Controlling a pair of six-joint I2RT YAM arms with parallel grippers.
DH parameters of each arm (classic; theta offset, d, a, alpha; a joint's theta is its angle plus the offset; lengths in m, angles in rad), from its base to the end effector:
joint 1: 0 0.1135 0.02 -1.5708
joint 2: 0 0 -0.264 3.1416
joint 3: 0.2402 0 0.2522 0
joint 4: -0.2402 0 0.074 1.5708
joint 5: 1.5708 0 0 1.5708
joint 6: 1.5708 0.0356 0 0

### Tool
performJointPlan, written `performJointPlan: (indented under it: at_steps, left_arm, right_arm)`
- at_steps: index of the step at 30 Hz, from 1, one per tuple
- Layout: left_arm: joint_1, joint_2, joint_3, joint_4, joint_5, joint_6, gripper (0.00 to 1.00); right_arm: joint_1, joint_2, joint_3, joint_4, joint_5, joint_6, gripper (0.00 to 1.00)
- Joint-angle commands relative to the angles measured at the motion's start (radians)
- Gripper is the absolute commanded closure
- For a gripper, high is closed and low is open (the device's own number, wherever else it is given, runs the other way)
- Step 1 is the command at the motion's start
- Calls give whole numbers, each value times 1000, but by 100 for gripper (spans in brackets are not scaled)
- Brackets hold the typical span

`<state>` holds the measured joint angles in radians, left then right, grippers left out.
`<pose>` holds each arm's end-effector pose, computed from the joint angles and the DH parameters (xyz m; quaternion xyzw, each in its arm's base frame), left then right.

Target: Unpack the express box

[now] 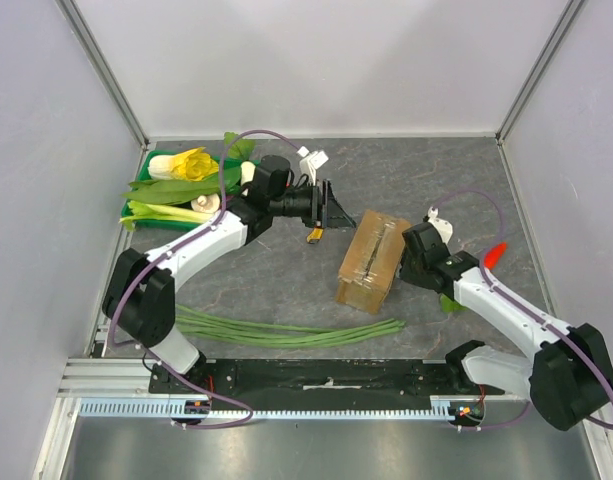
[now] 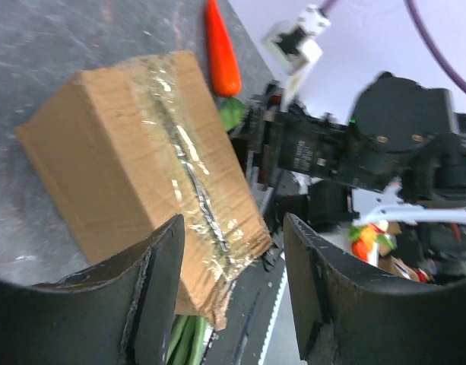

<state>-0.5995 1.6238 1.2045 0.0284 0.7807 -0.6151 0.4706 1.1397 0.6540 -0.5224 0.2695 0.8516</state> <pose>0.2946 -0.2317 0.2944 0.2057 0.7701 -0.5532 0.2420 0.1933 0.0877 0.2004 0.2169 0.9277 0.0671 0.2964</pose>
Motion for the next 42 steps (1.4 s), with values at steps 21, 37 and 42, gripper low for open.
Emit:
performJointPlan:
  at_steps: [21,37,42]
  left_arm:
    - [18,70,-2,-229,-678,110,34]
    - [95,246,27,-127,-601,118,34]
    - [112,265,27,-102,-566,112,34]
  right_arm:
    - [-33,-32,317,-97,1,-140,14]
    - [-182,12,102,425,-435,-216,15]
    - [-196,116,139,515,-539,-284,18]
